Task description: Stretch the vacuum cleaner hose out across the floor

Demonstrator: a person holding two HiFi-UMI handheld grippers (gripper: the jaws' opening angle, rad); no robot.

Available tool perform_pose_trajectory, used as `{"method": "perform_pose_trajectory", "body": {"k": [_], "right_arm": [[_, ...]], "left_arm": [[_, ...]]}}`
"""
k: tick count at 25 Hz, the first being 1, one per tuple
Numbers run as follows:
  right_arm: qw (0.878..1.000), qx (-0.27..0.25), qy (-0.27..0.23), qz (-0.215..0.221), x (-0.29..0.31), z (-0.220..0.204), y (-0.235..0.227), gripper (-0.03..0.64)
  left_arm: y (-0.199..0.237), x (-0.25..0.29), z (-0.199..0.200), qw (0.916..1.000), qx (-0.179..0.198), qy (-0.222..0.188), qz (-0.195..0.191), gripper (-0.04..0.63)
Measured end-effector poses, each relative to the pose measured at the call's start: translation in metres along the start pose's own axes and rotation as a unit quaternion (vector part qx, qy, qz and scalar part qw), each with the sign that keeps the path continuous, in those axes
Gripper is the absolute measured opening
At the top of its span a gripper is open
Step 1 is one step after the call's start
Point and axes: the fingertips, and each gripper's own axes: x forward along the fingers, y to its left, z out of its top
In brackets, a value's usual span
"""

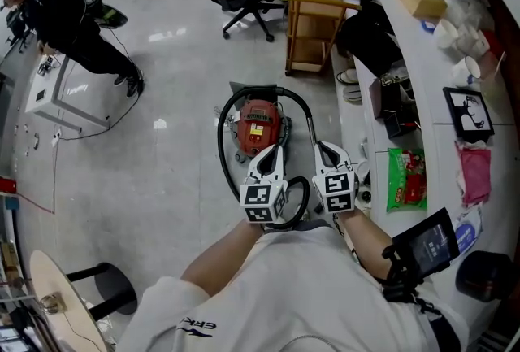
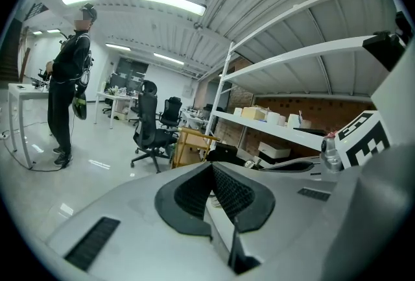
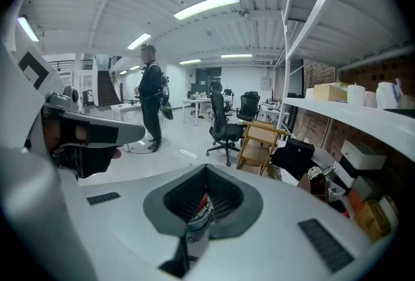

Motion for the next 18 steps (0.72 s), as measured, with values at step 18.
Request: {"method": "perform_pose_trajectory", "body": {"k": [18], "right_arm": [[0.998, -0.019, 0.060, 0.019, 0.102, -0.024, -0.054, -0.006]], "left_arm": [[0.052, 0.099, -0.032, 0.9977, -0.012, 0.061, 0.026, 0.003]]}}
